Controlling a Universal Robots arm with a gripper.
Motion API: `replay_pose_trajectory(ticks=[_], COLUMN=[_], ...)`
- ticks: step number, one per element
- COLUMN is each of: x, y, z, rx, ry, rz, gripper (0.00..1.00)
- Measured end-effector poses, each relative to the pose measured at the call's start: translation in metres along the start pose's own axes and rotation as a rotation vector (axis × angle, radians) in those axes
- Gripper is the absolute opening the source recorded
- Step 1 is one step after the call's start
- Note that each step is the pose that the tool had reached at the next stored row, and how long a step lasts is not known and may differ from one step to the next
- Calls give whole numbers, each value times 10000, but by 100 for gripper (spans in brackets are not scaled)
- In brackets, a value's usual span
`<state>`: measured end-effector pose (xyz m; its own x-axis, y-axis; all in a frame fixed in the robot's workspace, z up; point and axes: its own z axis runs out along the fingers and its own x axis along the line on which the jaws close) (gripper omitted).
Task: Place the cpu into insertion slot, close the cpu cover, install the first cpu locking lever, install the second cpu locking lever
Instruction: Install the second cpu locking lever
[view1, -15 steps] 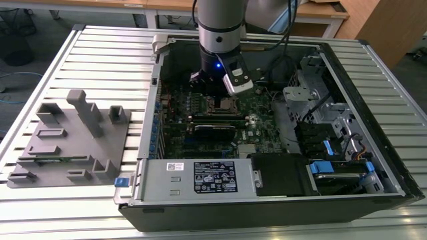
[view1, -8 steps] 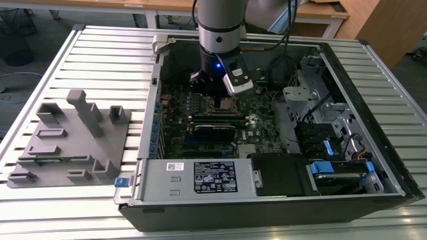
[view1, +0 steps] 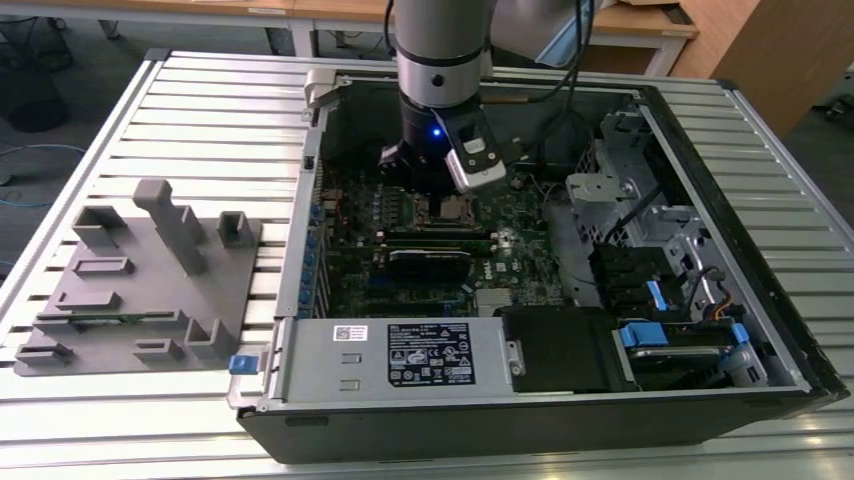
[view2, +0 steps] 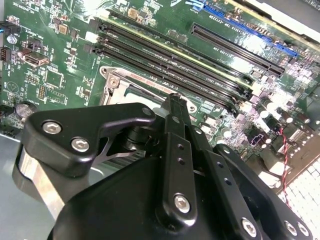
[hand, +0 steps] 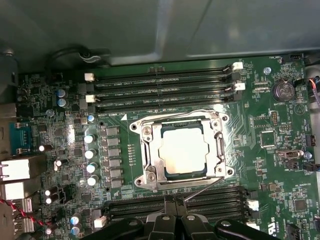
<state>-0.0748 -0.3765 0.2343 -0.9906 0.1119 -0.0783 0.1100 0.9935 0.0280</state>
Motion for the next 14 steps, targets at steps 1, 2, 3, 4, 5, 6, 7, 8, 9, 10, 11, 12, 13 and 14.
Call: replay_pose_trajectory(ticks=[1, 2, 3, 4, 5, 6, 7, 8, 9, 10, 11, 12, 13, 14], x=[1, 4, 5, 6, 7, 10, 10, 10, 10, 10, 11, 11, 11, 11], y=[0, -1, -1, -2, -2, -3, -3, -3, -4, -3, -3, -3, -3, -3], z=[10, 23, 37, 51, 62, 73, 79, 79, 80, 80, 80, 80, 80, 83], rx=[0, -1, -1, 0, 0, 1, 1, 5, 8, 10, 10, 11, 13, 11], ry=[-1, -1, -1, -1, -1, 0, -1, -1, -1, -1, -2, -2, -2, -2], rz=[0, 1, 4, 7, 9, 15, 18, 18, 18, 18, 18, 18, 18, 19], gripper=[11, 11, 11, 11, 11, 11, 11, 11, 11, 11, 11, 11, 11, 11])
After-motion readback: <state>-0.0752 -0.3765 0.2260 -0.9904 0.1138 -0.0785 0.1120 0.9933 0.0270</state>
